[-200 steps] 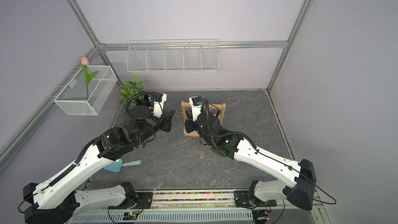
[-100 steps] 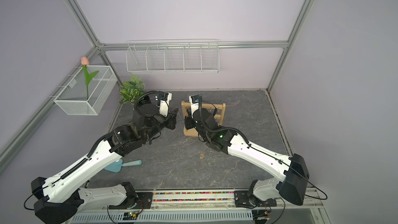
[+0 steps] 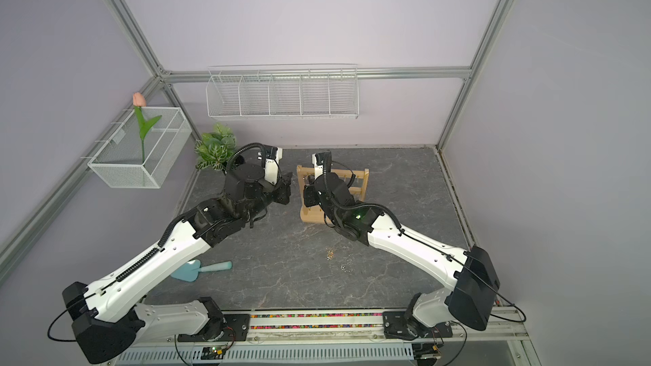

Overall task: Hang the necklace on the jewelry display stand
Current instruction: Hang the necklace on the stand.

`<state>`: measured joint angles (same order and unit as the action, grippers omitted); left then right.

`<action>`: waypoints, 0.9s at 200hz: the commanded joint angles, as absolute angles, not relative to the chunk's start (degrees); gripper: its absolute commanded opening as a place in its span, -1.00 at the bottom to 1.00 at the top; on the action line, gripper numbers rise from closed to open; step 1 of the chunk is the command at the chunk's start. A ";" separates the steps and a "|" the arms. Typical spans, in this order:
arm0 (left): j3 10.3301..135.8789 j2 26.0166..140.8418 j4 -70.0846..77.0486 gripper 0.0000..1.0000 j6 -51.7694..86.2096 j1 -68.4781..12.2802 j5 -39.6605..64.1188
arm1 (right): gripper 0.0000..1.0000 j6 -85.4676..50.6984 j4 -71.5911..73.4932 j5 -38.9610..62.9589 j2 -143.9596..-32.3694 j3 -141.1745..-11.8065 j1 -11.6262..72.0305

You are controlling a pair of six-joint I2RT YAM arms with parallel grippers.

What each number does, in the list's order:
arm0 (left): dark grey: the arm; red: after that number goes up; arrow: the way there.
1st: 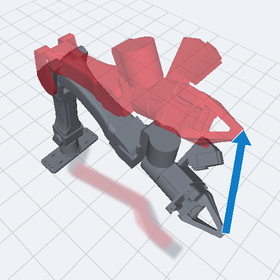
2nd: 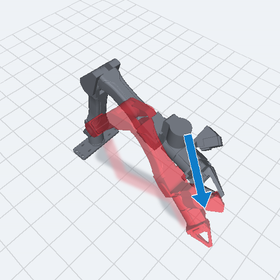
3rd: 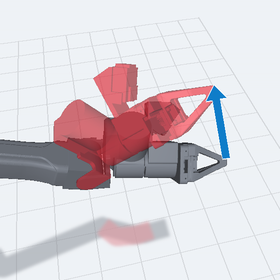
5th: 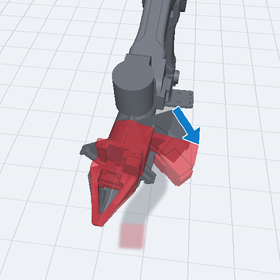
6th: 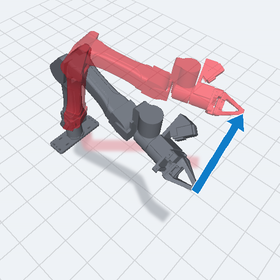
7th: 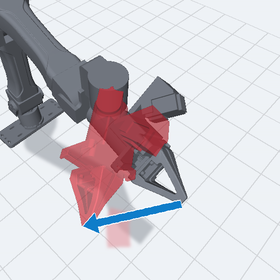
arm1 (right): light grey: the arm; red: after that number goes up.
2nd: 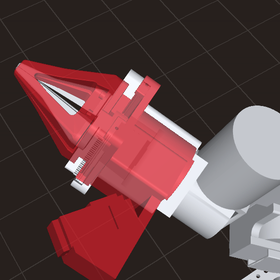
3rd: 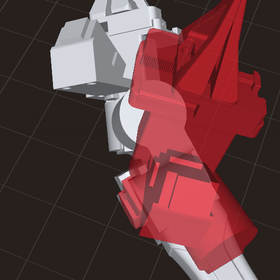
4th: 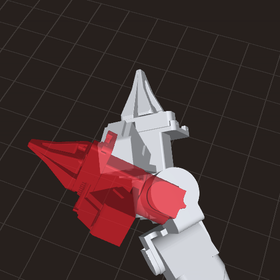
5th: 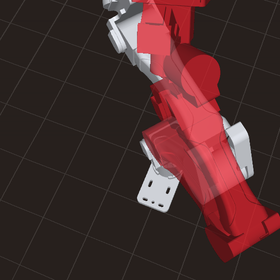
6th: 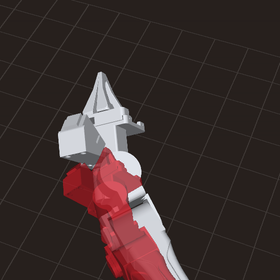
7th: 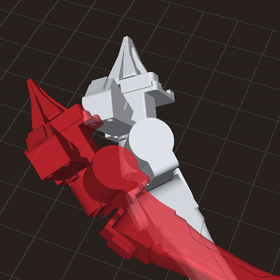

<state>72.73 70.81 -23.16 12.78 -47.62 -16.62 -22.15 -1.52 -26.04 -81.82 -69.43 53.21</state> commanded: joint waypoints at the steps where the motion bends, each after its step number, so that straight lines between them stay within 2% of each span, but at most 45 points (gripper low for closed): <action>1: 71.64 71.77 -21.00 -1.00 11.65 -46.95 -16.23 | -0.84 -23.40 -0.20 -26.49 -82.46 -70.45 52.74; 180: 73.26 77.71 -16.85 -1.00 11.29 -44.12 -14.86 | -0.83 -27.90 2.24 -27.95 -84.34 -68.07 51.20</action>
